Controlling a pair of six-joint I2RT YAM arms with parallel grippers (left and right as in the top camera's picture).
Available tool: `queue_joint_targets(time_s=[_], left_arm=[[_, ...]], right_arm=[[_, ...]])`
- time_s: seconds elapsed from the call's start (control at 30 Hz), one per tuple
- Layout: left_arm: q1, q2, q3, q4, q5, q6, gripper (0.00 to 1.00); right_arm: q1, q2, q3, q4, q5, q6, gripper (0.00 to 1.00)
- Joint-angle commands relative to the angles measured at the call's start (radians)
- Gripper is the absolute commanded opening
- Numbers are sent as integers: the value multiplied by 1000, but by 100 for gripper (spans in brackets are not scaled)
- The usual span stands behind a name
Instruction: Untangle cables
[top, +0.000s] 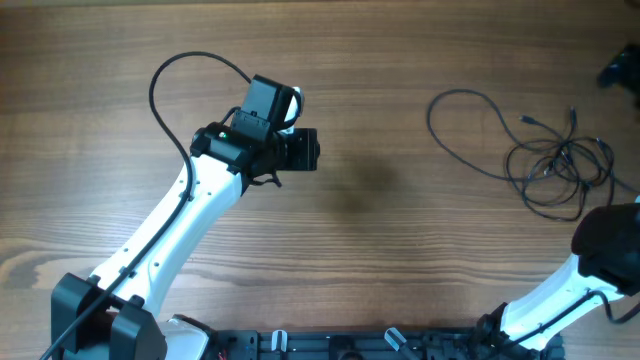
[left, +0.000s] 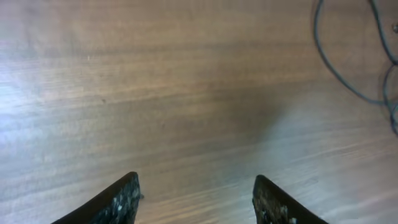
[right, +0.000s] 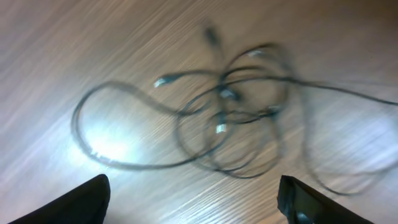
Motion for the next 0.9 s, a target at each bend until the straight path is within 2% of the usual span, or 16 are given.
queue_joint_targets(time_s=[0.0,0.03,0.13,0.23,0.33,0.43,0.53,0.6,0.73,0.87], left_arm=[[-1,-16,4,17,-211,-34,64],[6,-16,4,17,-250,-50,66],[58,-16,4,17,-249,-51,70],[131,-16,4,37,-249,-56,82],[196,-16,4,57,-246,-78,100],[235,-16,4,-44,-233,-78,100],[246,-17,4,-234,-231,-85,100],[246,-26,4,-293,-227,-76,100],[246,-139,-40,-281,-225,-69,100],[246,-332,-188,-222,-222,-47,100]], right_arm=[[87,16,-82,25,-345,-240,90],[141,16,-90,36,-346,-257,92],[290,16,-91,68,-273,-265,95],[457,16,-93,117,-128,-245,99],[593,16,-93,162,33,-106,100],[661,16,-93,118,37,-108,100],[669,13,-93,44,29,-106,100],[664,5,-93,29,31,-111,100],[656,-42,-96,31,43,-109,100],[654,-114,-113,38,68,-108,100]])
